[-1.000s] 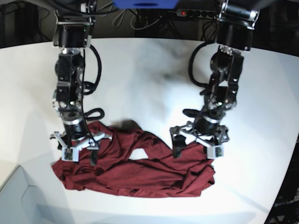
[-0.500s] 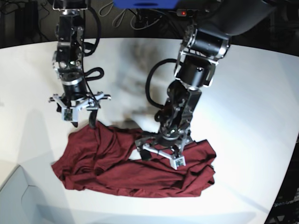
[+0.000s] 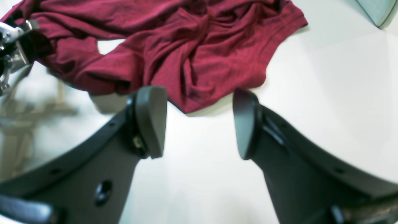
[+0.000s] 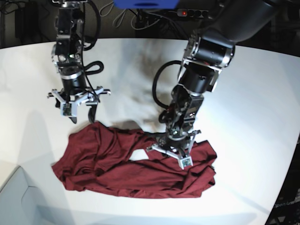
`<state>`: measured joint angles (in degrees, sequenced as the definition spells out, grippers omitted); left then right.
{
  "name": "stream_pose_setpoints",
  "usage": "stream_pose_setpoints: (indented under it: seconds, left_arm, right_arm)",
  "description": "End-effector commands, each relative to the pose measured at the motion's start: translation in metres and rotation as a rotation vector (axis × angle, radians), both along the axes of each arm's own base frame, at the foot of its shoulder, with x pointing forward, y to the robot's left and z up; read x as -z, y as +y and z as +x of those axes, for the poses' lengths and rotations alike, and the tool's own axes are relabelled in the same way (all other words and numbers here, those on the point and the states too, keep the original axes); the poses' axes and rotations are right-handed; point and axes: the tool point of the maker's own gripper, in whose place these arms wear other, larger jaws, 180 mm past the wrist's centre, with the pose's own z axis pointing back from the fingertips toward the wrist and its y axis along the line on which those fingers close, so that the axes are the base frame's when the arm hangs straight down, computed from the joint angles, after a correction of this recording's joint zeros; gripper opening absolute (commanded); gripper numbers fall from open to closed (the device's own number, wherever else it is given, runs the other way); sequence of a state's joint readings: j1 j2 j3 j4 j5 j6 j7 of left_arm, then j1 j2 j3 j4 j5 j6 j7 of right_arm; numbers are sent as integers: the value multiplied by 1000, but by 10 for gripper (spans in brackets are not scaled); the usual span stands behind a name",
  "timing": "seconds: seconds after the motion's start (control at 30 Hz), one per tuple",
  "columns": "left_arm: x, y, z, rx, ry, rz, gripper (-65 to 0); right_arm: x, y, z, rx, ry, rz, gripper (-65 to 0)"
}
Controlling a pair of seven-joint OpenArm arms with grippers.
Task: Layout the t-shirt on the table in an organized manner, then fold the t-shirt properly
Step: 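Grasp a sleeve with the left gripper and pull it outward, then grasp the shirt hem with the right gripper and pull it away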
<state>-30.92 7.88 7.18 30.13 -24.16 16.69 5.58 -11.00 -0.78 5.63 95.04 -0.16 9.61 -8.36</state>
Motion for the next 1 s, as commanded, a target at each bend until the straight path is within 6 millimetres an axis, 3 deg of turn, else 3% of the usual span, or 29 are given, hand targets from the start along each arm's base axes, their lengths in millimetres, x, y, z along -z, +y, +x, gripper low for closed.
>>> stream_pose_setpoints:
  seconds: [0.0,0.1,0.2,0.23,0.43,0.53,0.67,0.77,0.9,0.97]
  left_arm:
    - [39,-6,-37,-1,209,-67,-451]
    - [45,6,-45,-1,249,-67,-479]
    - [51,4,-60,8,271,-86,-650]
    - [51,5,-64,13,281,-95,-650]
    - [48,55,-97,-4,275,-76,-647]
    - [38,93,-116,-40,248,-53,-648]
    - [20,161,-152,-191,228,-72,-648]
    - [5,221,-192,-359,213,-81,-648]
    - [-19,283,-237,-536,174,-52,-648]
    - [-27,303,-254,-600,160,-36,-648]
  right_arm:
    - [-17,-1,6,-4,-61,-2,-311]
    - [-17,-1,6,-3,-60,1,-311]
    - [-17,-1,6,-3,-61,0,-311]
    - [-21,-1,6,-4,-71,0,-311]
    - [-31,0,-1,-6,-90,-6,-311]
    - [-29,2,-2,-10,-87,-4,-311]
    - [-28,3,-4,-11,-81,-1,-311]
    - [-29,3,-8,-13,-81,-2,-311]
    - [-27,8,-14,-8,-75,16,-311]
    - [-22,9,-18,-6,-58,22,-311]
